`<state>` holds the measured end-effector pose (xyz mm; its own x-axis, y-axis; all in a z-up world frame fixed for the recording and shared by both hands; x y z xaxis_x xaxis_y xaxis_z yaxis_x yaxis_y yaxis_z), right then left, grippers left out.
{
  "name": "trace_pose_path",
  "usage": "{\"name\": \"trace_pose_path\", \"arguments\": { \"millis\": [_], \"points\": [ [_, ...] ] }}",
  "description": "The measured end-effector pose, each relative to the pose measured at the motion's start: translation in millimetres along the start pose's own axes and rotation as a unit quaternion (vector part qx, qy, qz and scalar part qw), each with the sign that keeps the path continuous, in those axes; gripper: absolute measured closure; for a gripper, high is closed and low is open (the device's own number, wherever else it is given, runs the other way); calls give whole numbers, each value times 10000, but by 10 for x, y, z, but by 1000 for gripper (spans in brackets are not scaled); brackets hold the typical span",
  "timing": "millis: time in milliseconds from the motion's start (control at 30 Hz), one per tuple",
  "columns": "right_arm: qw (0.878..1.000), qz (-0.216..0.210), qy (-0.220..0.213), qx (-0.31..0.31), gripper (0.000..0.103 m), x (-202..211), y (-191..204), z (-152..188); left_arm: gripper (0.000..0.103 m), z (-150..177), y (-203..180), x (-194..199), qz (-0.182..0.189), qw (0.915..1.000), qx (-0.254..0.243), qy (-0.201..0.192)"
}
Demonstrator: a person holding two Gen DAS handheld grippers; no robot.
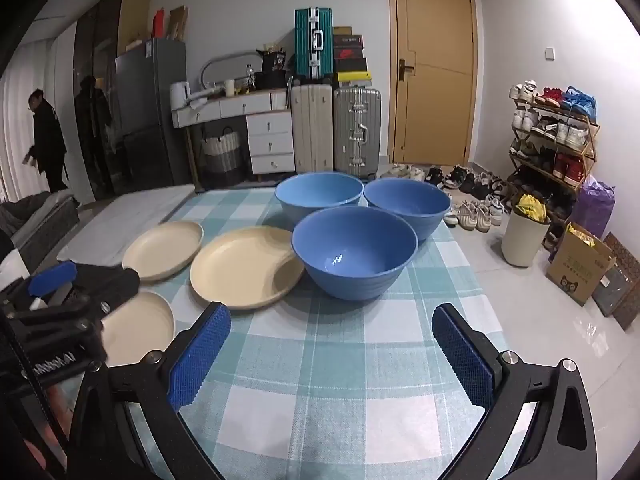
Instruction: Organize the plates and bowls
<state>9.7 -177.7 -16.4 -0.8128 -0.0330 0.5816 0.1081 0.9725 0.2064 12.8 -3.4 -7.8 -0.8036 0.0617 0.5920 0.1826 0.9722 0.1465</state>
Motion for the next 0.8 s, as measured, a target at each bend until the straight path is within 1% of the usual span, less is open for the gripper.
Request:
{"name": "trace_pose_path", "arguments": {
  "millis": [67,133,200,267,333,367,433,500,567,667,800],
  "points": [
    [9992,34,401,11,0,-123,3,26,0,-9,-34,-15,-220,9996,-128,126],
    [9977,-60,660,-131,0,-199,-42,51,0,-7,-47,-20,-242,9995,-149,167],
    [9972,-103,706,-233,0,-235,-66,63,0,8,-36,-41,-252,9992,-97,279],
    [9970,-13,722,-272,0,-251,-74,60,0,14,-23,-69,-363,9986,-79,376],
    [9962,-74,805,-324,0,-257,-93,49,0,12,-5,-94,-531,9974,-81,483],
    [9957,-106,841,-363,0,-250,-107,39,0,13,8,-97,-536,9973,-52,508],
    [9961,6,808,-360,0,-244,-105,20,0,5,59,-112,-498,9967,114,630],
    [9971,-13,697,-316,0,-178,-102,10,0,1,90,-85,-468,9971,219,560],
    [9982,1,544,-271,0,-129,-82,6,0,-4,118,-27,-487,9976,291,397],
    [9988,18,438,-232,0,-61,-63,-17,0,-29,113,52,-597,9977,227,227],
    [9996,-108,207,-129,0,36,-22,-29,0,-37,90,62,-548,9982,34,245]
  ]
}}
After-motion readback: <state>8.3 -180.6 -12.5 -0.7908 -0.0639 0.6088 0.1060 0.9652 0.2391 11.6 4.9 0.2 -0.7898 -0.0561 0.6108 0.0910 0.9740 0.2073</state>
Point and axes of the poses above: each gripper's, at about its wrist camera, not at the fingertips, and x roughly against the way its jaws point, y to its left, z to its underside, the point moved 2 cm from there along -x, roughly the way its jaws point, and after that the axes turned 14 degrees about -x, right-handed, at the moved point
